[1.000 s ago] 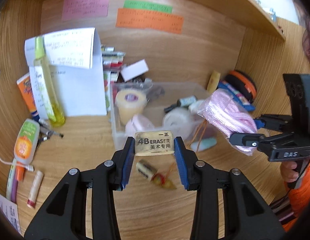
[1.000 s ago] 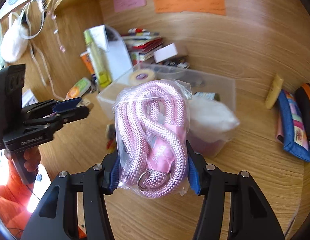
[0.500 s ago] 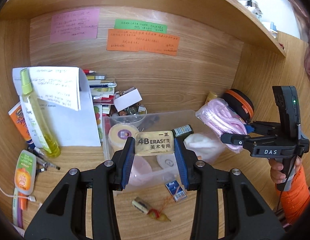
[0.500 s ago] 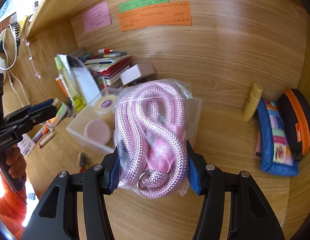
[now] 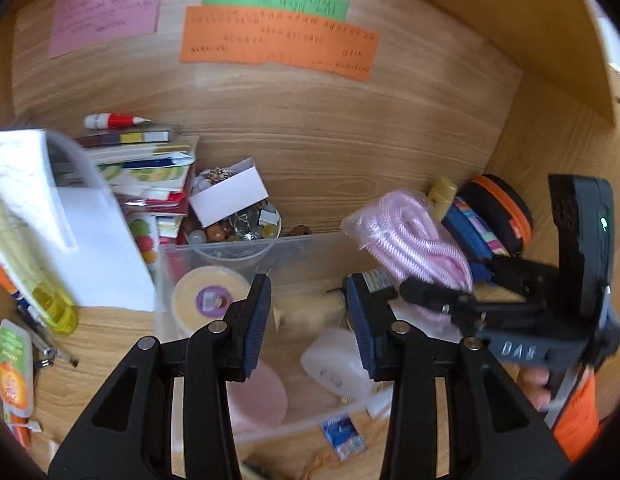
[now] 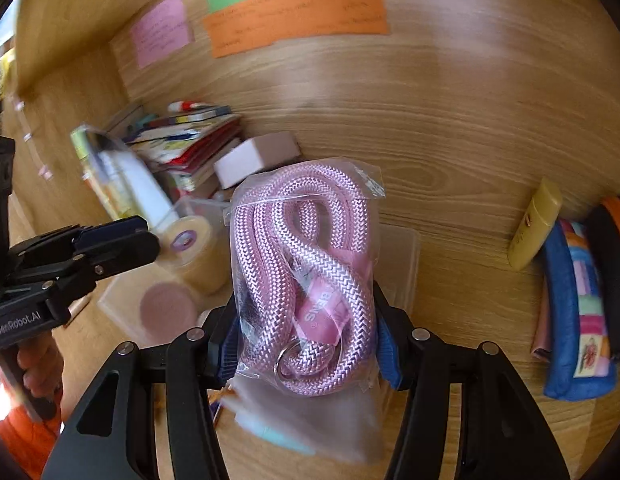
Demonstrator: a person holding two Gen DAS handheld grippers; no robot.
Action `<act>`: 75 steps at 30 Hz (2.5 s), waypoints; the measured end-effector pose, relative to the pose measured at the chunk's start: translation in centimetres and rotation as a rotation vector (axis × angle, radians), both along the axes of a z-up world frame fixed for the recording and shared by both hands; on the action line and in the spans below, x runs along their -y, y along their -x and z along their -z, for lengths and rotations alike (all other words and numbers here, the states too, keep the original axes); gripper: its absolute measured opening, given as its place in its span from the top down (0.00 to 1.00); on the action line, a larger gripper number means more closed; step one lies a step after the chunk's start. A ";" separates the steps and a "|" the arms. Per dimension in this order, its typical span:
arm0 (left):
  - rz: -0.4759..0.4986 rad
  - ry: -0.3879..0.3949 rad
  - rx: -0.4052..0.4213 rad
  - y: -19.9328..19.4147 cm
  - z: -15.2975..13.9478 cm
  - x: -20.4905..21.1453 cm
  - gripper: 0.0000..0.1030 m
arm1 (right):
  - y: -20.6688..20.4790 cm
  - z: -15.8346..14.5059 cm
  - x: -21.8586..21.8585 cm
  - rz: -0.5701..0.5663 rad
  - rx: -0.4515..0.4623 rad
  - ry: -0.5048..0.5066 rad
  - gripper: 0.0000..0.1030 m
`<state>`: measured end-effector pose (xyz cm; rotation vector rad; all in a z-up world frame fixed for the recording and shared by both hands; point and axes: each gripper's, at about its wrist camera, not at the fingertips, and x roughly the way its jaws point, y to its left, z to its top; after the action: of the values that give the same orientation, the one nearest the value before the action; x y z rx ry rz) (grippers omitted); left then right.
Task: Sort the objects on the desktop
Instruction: 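Carry the pink rope and beige eraser into the clear box and open both grippers, then grasp the mint-green tube with the right gripper while the left grasps the white dotted tile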
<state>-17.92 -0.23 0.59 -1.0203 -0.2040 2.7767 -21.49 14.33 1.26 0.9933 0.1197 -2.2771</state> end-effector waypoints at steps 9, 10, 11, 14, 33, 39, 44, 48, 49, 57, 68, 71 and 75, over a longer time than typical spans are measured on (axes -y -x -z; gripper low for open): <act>0.005 -0.015 0.083 2.9 3.3 -0.9 0.62 | 0.3 1.6 -0.2 0.029 -0.018 -0.033 0.48; 0.003 -0.010 0.089 3.0 3.6 -0.8 0.62 | 0.3 1.8 0.1 0.029 -0.022 -0.045 0.47; 0.003 -0.010 0.092 2.9 3.7 -0.6 0.62 | 0.3 2.1 0.2 0.030 -0.028 -0.061 0.47; -0.002 -0.009 0.094 2.8 3.9 -0.3 0.62 | -0.1 2.4 0.8 0.034 -0.058 -0.101 0.44; -0.060 0.012 -0.007 -1.3 1.3 0.9 0.49 | -3.2 -1.7 -0.5 0.082 -0.182 -0.075 0.18; -0.070 0.043 -0.035 -4.3 0.9 1.3 0.38 | -5.9 -2.4 -1.3 0.086 -0.217 -0.104 0.15; -0.083 0.108 -0.026 -6.6 1.8 1.3 0.38 | -8.4 -1.8 -1.9 0.109 -0.253 -0.139 0.14; -0.095 0.124 -0.008 -8.5 2.8 2.2 0.38 | -9.5 -0.8 -2.1 0.107 -0.258 -0.178 0.07; -0.099 0.124 -0.003 -9.0 3.0 2.4 0.38 | -9.8 -0.6 -2.1 0.110 -0.265 -0.193 0.07; -0.117 0.151 0.089 -10.7 6.2 4.3 0.38 | -9.8 3.2 -2.4 0.107 -0.160 -0.263 0.07; -0.052 0.149 0.177 -11.1 9.8 4.3 0.37 | -9.6 6.2 -1.1 0.080 -0.071 -0.325 0.07; -0.025 0.143 0.182 -11.2 10.1 4.0 0.37 | -9.3 6.8 -0.6 0.073 -0.052 -0.333 0.07; 0.004 0.158 0.200 -10.9 10.6 3.3 0.38 | -9.0 7.3 -0.3 0.071 -0.020 -0.326 0.07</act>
<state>-6.98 -3.56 -9.96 -1.3364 -0.0075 2.7200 -12.45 14.62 -6.09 1.1529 0.4840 -2.3798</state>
